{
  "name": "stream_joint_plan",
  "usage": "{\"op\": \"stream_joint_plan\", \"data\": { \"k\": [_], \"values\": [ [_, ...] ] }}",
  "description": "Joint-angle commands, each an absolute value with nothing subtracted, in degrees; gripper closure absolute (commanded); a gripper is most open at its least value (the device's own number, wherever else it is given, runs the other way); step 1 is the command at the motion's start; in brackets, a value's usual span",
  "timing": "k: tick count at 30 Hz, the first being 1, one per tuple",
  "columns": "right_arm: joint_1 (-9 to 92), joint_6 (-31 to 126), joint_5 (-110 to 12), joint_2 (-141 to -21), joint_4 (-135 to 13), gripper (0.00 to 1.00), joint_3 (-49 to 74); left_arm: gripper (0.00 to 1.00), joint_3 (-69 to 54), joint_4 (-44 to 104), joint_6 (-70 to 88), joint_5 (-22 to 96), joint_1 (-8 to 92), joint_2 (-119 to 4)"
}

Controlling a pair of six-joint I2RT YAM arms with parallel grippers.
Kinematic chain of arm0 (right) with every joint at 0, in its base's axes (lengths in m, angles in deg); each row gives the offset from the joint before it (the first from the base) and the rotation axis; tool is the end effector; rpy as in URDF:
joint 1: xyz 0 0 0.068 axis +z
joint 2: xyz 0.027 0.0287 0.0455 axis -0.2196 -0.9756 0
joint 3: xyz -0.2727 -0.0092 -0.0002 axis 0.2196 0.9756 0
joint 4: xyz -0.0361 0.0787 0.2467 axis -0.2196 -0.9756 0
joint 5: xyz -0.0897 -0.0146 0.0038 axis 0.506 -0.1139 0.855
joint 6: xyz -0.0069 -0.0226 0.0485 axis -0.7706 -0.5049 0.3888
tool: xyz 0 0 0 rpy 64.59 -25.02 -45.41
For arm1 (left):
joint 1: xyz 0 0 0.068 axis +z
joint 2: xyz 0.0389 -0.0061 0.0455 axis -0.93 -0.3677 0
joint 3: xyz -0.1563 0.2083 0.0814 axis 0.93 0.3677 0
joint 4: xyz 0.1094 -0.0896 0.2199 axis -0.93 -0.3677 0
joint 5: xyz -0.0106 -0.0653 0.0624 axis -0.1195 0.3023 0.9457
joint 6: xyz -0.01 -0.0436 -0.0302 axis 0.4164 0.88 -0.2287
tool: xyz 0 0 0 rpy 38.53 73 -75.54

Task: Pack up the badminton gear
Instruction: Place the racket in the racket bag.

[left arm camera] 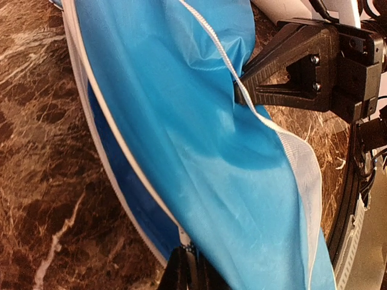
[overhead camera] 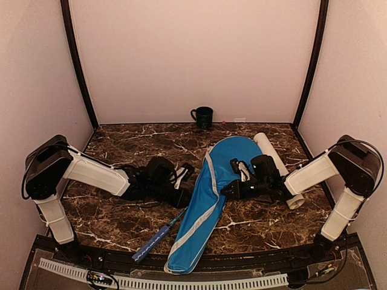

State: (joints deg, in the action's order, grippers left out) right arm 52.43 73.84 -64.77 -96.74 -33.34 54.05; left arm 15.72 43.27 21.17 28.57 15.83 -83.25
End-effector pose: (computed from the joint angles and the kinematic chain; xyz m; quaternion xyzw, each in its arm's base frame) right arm 0.2248 0.2052 0.1242 -0.1435 0.8632 0.4113 0.2552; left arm 0.2081 -0.2889 0.1515 0.2807 0.8412 -0.3772 0.2671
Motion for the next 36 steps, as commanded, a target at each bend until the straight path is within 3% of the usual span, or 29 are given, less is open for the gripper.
{"op": "stream_joint_plan", "data": {
  "k": [1,15,22,29,36],
  "values": [
    [53.81,72.79,-70.33,-97.73,-27.3,1.0,53.8,1.0,10.13,56.63,19.06,20.22,15.16,-84.38],
    [53.91,71.62,-71.08,-99.94,-27.36,1.0,52.47,1.0,3.9,58.82,19.92,18.58,16.57,-90.94],
    [53.99,72.31,-65.85,-95.96,-31.51,1.0,51.89,0.87,5.64,55.31,19.93,23.3,17.03,-88.55],
    [53.9,74.14,-58.32,-89.13,-39.33,0.7,51.12,0.69,12.99,53.53,21.4,25.71,18.64,-81.55],
    [53.96,75.46,-53.85,-85.49,-45.49,0.47,50.43,0.53,18.73,50.21,21.48,29.05,19.05,-73.94]
  ]
}}
